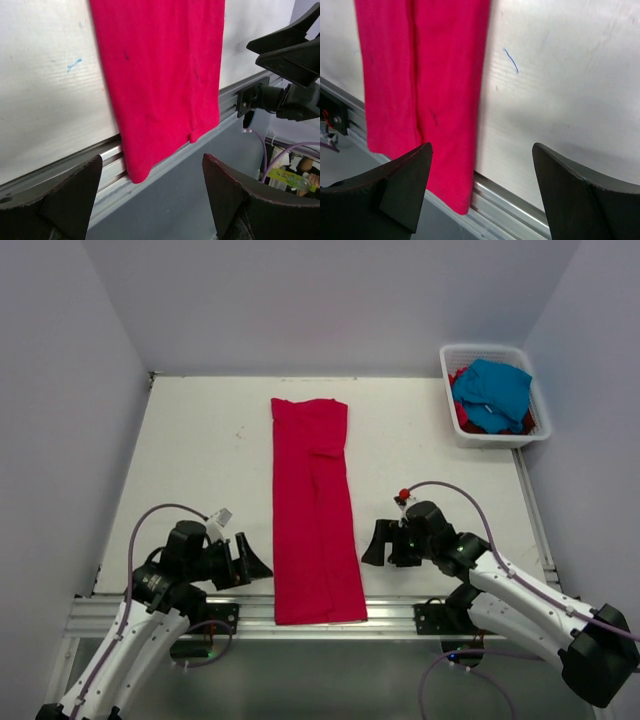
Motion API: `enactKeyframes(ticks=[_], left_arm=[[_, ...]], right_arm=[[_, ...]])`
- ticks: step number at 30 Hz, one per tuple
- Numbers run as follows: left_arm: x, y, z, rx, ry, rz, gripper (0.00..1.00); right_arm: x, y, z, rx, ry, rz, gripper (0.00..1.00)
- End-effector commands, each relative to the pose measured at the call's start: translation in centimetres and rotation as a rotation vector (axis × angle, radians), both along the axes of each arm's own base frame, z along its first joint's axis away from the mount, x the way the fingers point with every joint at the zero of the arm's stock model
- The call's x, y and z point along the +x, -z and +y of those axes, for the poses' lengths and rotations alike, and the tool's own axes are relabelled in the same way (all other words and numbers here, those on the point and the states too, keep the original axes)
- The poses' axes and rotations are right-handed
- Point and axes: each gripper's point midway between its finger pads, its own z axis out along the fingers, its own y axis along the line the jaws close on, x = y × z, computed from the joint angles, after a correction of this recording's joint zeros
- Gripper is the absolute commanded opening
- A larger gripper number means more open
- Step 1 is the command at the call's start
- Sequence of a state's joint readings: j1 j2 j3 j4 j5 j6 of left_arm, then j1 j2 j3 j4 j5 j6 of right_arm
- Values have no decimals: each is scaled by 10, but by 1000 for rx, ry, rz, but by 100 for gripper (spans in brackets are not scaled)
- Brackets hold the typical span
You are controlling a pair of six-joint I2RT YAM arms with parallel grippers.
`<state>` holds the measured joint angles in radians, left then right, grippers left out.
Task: Fold and stack the t-shirts
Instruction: Grab the bottom of the folded rectangular tshirt with both arms
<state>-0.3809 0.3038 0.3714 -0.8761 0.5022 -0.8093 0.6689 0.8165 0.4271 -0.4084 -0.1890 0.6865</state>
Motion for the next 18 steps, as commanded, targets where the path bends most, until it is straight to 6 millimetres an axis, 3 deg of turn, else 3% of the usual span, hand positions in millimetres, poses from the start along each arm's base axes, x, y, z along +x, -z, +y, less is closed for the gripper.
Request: enactKeyframes(ticks=[1, 4, 8, 15, 18], left_arm=[[-32, 22, 0, 1, 71, 158, 84], [-47, 45, -3, -29, 111, 230, 84], [-48, 45, -3, -15, 139, 242, 83], [-36, 42, -8, -2, 171, 248, 79], [-28, 39, -16, -11, 178, 241, 78]], right_arm=[[-25, 15, 2, 31, 13, 136, 85], [-32, 20, 3, 29, 7, 171, 84], [-36, 19, 4, 36, 8, 188, 82], [-42, 22, 11, 41, 1, 235, 59], [-43, 19, 18, 66, -8, 244, 53]])
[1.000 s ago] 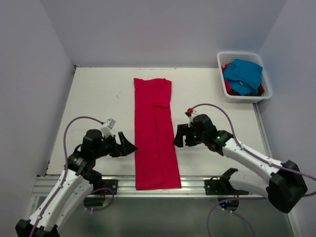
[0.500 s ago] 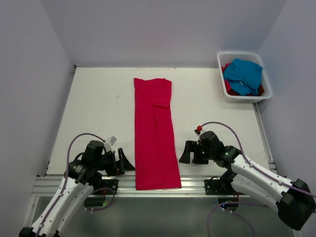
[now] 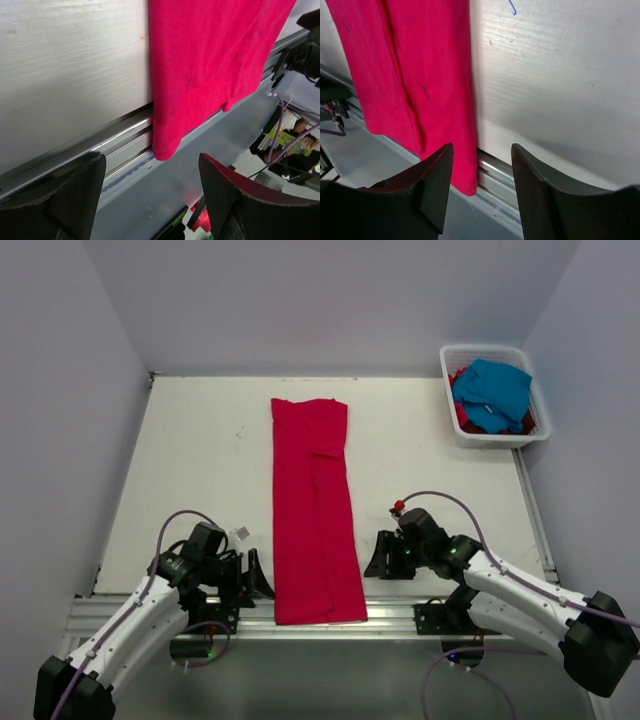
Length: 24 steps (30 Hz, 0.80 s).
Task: Fold and stack the t-shirts
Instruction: Grab the bottom of the folded rectangular tshirt with both arms
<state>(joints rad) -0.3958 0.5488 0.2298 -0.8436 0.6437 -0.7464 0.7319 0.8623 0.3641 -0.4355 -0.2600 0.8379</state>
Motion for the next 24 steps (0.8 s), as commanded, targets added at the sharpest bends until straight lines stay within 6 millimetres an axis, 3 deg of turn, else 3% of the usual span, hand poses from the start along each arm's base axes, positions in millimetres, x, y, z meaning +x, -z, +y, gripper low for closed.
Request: enactKeyframes(ticks=[1, 6, 11, 24], left_arm=[[14, -15, -15, -48, 51, -70, 78], [16, -16, -35, -70, 94, -62, 77], [-2, -12, -53, -34, 197, -40, 76], [-14, 6, -52, 38, 192, -24, 65]], right_arm=[[-3, -10, 15, 61, -8, 26, 53], [-7, -11, 19, 58, -28, 43, 53], [-9, -14, 21, 64, -27, 55, 53], [-29, -18, 33, 141, -69, 157, 43]])
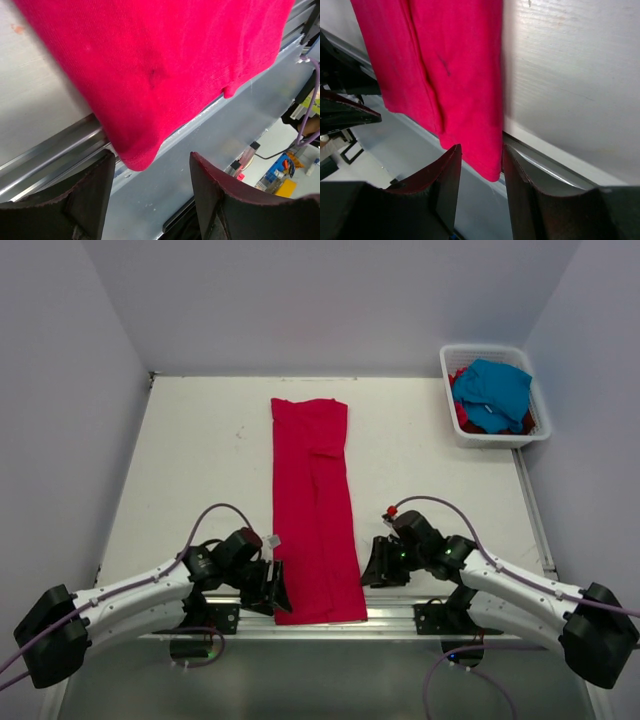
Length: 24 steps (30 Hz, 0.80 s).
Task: Fold and stack the t-shirts
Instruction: Grab the bottom of the folded rectangular tshirt with both arms
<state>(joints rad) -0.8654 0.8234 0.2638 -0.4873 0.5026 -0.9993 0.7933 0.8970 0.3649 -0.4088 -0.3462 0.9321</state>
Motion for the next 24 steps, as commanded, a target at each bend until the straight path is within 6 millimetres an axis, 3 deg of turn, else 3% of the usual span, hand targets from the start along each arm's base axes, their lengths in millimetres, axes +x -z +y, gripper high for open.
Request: enactKeyframes(ticks=[1, 7, 14, 24], left_arm=[[4, 4, -7, 8, -12, -21, 65], [1, 7, -8, 27, 4, -21, 64], [1, 8, -7, 33, -2, -26, 64], [3, 8, -7, 43, -19, -35, 63]], right_arm=[[-10, -11, 15, 75, -37, 68, 43], [-20, -6, 8, 16, -69, 103, 47], [-44, 8, -16, -101, -113, 182, 50], [-50, 16, 4, -37, -132, 230, 50]])
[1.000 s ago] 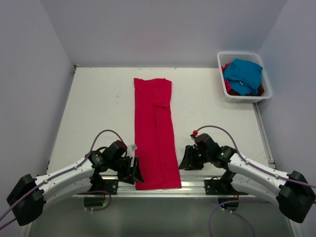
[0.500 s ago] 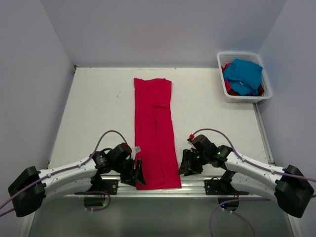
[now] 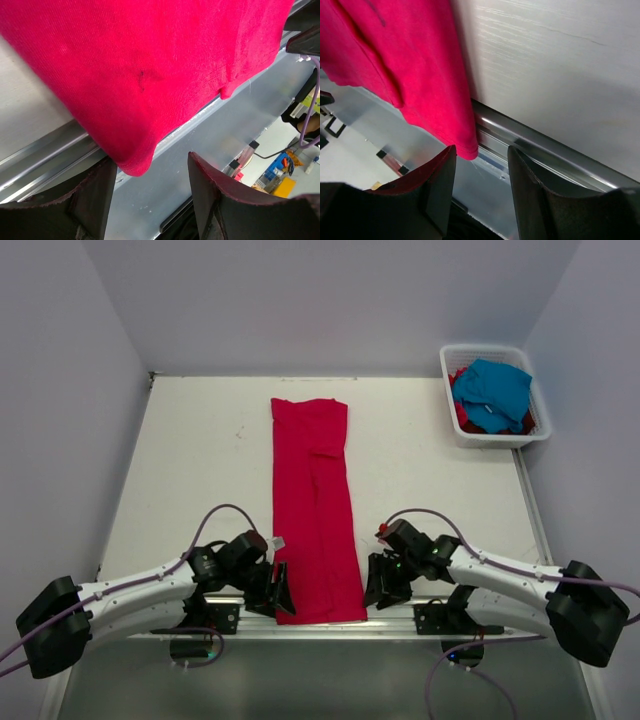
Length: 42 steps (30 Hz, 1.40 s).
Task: Fold and stack the t-shirts
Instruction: Grab the bottom of the folded rectangular tshirt with both arms
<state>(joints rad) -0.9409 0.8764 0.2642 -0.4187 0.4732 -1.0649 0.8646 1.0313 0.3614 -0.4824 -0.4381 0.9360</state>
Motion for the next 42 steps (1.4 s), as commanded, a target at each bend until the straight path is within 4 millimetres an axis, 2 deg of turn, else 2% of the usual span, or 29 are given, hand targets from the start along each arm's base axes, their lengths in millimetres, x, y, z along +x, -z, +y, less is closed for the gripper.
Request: enactKeyframes(ticks=[1, 8, 13, 16, 17, 20, 21, 24, 31, 42], left_arm=[[9, 5, 2, 33, -30, -50, 63], [11, 5, 1, 32, -42, -53, 63], [10, 5, 2, 31, -48, -56, 63], [11, 6, 2, 29, -54, -59, 61], [12, 5, 0, 22, -59, -63, 59], [12, 6, -2, 9, -58, -64, 42], [12, 6, -2, 9, -56, -62, 27], [12, 7, -2, 12, -54, -64, 0], [15, 2, -4, 13, -51, -82, 0], [40, -33, -13, 12, -71, -210, 0]], right_arm=[[-4, -6, 15, 66, -15, 32, 50], [-2, -5, 31, 102, -25, 27, 49], [-4, 0, 36, 109, -22, 43, 35], [-8, 3, 37, 101, -28, 54, 26], [-9, 3, 37, 104, -28, 55, 20], [-10, 4, 37, 101, -30, 56, 8], [-11, 4, 37, 100, -31, 55, 5], [-11, 3, 36, 99, -26, 51, 0], [-7, -4, 36, 107, -26, 21, 0], [11, -31, 49, 137, -66, -93, 0]])
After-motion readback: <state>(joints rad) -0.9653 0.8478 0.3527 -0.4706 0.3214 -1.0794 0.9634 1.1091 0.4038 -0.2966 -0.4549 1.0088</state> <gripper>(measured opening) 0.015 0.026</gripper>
